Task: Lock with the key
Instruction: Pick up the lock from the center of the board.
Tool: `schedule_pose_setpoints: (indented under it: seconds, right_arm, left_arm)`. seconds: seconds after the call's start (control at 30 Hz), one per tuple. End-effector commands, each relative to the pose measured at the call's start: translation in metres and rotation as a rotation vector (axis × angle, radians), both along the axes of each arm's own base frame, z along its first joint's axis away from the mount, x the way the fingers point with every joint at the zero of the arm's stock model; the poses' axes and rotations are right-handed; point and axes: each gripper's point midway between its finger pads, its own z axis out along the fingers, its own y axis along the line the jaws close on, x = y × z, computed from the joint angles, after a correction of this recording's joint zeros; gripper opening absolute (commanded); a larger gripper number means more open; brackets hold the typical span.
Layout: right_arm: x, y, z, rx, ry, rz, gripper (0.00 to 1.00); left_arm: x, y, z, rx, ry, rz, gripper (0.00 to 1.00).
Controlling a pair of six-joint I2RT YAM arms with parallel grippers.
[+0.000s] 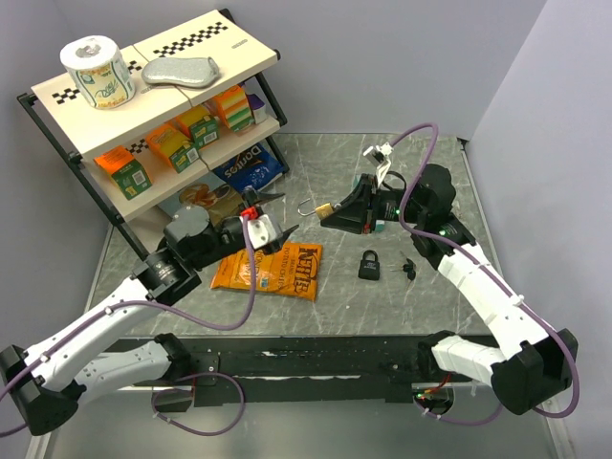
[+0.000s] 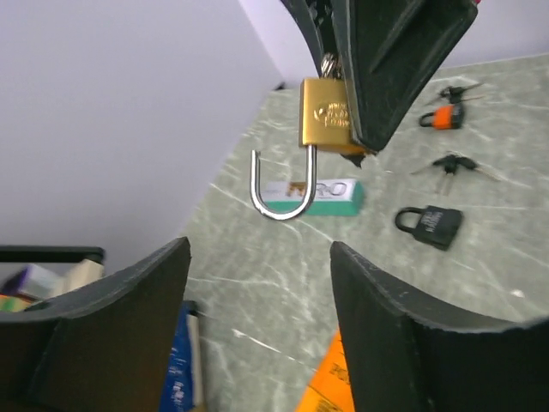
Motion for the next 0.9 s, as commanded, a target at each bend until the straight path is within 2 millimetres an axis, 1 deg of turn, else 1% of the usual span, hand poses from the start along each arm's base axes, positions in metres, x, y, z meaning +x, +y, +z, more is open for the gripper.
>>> schedule_pose_setpoints:
  seconds: [0.0, 0.1, 0.2, 0.23, 0.37, 0.43, 0.47, 0.5, 0.53, 0.57, 0.63, 0.8, 0.83, 0.87]
  right_arm:
    - [-0.002, 0.002, 0.02, 0.045, -0.035, -0.005, 0.0]
    - [-0.001, 0.004, 0.019, 0.043, -0.026, -0.005, 0.0]
    - [-0.001, 0.007, 0.02, 0.04, -0.024, 0.005, 0.0]
    - [-0.002, 0.009, 0.023, 0.043, -0.029, 0.012, 0.0]
    - [-0.007, 0.014, 0.023, 0.033, -0.054, 0.038, 0.0]
    - [-0.009, 0.014, 0.023, 0.034, -0.063, 0.049, 0.0]
    - [-0.01, 0.015, 0.023, 0.032, -0.063, 0.05, 0.0]
    - [-0.009, 0.015, 0.024, 0.033, -0.068, 0.049, 0.0]
    - [-0.01, 0.015, 0.024, 0.034, -0.073, 0.052, 0.0]
    - [-0.011, 0.015, 0.026, 0.035, -0.084, 0.053, 0.0]
    - [-0.011, 0.015, 0.026, 0.033, -0.097, 0.054, 0.0]
    - [-0.012, 0.013, 0.027, 0.024, -0.124, 0.051, 0.0]
    - [-0.012, 0.013, 0.025, 0.018, -0.131, 0.052, 0.0]
    - [-0.012, 0.013, 0.025, 0.017, -0.134, 0.053, 0.0]
  left_arm:
    - [0.007, 0.0, 0.026, -0.022, -0.15, 0.075, 0.69]
    - [0.005, -0.005, 0.024, -0.009, -0.17, 0.064, 0.65]
    - [0.0, -0.012, 0.021, 0.02, -0.207, 0.025, 0.58]
    - [-0.002, -0.015, 0.017, 0.037, -0.208, 0.014, 0.53]
    - [-0.002, -0.021, 0.016, 0.046, -0.215, -0.003, 0.48]
    - [-0.004, -0.026, 0.021, 0.026, -0.189, -0.023, 0.44]
    - [-0.004, -0.027, 0.014, 0.049, -0.16, -0.033, 0.42]
    - [-0.006, -0.03, 0.013, 0.042, -0.132, -0.046, 0.41]
    - [-0.006, -0.031, 0.013, 0.039, -0.114, -0.048, 0.35]
    - [-0.008, -0.032, 0.009, 0.047, -0.095, -0.057, 0.32]
    - [-0.011, -0.034, 0.009, 0.034, -0.07, -0.075, 0.25]
    - [-0.02, -0.039, 0.004, 0.034, -0.007, -0.121, 0.15]
    - [-0.023, -0.041, 0.008, 0.026, -0.008, -0.141, 0.13]
    - [-0.024, -0.041, 0.003, 0.043, 0.017, -0.149, 0.11]
